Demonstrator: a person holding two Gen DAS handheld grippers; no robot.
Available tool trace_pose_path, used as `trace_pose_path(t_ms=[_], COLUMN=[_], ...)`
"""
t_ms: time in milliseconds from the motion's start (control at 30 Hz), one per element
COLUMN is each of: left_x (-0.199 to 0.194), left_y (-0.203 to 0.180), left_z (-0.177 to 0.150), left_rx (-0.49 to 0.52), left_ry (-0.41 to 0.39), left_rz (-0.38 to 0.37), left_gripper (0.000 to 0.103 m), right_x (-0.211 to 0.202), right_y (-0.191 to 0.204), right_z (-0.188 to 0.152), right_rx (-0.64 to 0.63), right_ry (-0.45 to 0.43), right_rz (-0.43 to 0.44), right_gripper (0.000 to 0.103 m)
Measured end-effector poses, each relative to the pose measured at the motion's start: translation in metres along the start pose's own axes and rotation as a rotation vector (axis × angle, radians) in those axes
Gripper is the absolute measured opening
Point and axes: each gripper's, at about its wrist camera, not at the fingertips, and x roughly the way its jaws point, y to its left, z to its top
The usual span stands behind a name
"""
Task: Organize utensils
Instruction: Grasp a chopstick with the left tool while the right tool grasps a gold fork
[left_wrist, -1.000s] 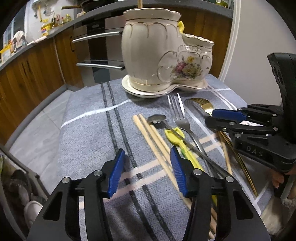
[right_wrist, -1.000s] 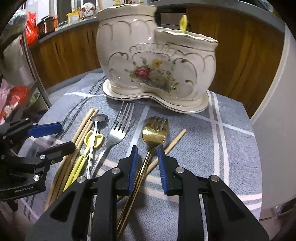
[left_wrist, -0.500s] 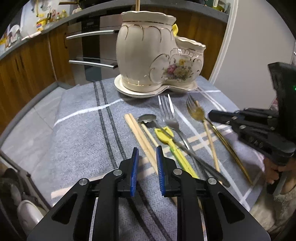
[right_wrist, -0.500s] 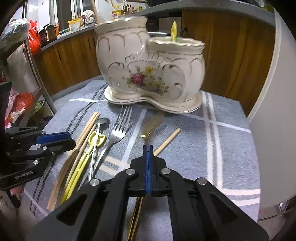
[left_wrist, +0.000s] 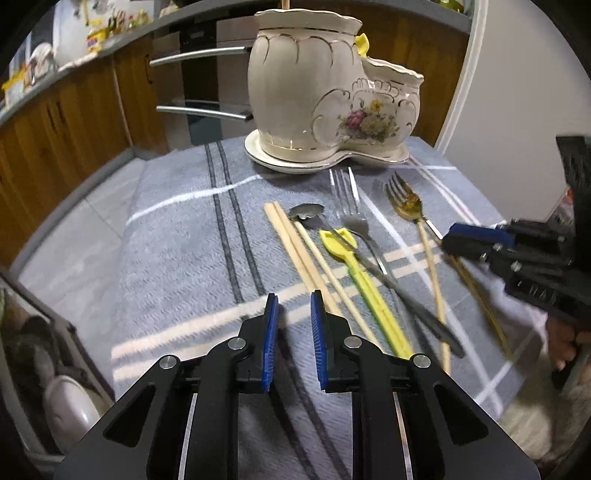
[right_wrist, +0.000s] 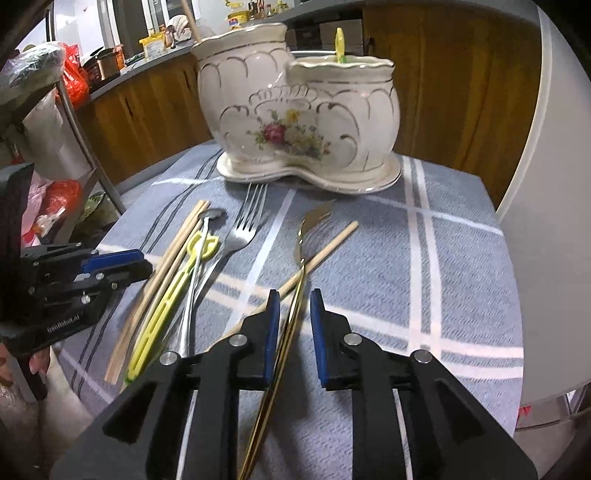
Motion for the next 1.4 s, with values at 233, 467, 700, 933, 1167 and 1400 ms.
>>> trace_pose_path(t_ms=[233, 467, 700, 933, 1167, 1400], left_x=[-0.004, -0.001, -0.004, -0.002, 0.010, 0.013], left_y=[-0.007, -0.011, -0.021, -0.024, -0.027, -0.017], left_z=[-0.002, 0.002, 0.002, 0.004, 0.017, 0.022], left_rx=[-0.016, -0.010, -0.019, 0.007, 0.041, 0.011], left_ry=[0.011, 0.036, 0.052, 0.072, 0.129, 0.113], left_rz=[0.003, 0.084, 0.059, 0.106, 0.143, 0.137], left_gripper=[0.019, 0.019, 0.019, 0.019, 0.019, 0.009], right_x=[0.000, 0.000, -0.002, -0.004, 0.001, 0.007], right_y=[0.004, 0.006, 0.008, -0.001, -0.006, -0.019], right_z=[-0.010, -0.012, -0.014, -0.013, -0.009, -0.001], right_rx=[-0.028, -0.059, -0.095, -0.087, -0.063, 0.006], right_ry=[0.014, 0.013, 0.005, 0.002, 0.003, -0.004], right_rz=[-0.011, -0.046, -0.101, -0.130, -0.113, -0.034], right_gripper=[0.017, 0.018, 0.018, 0.018, 0.018, 0.007])
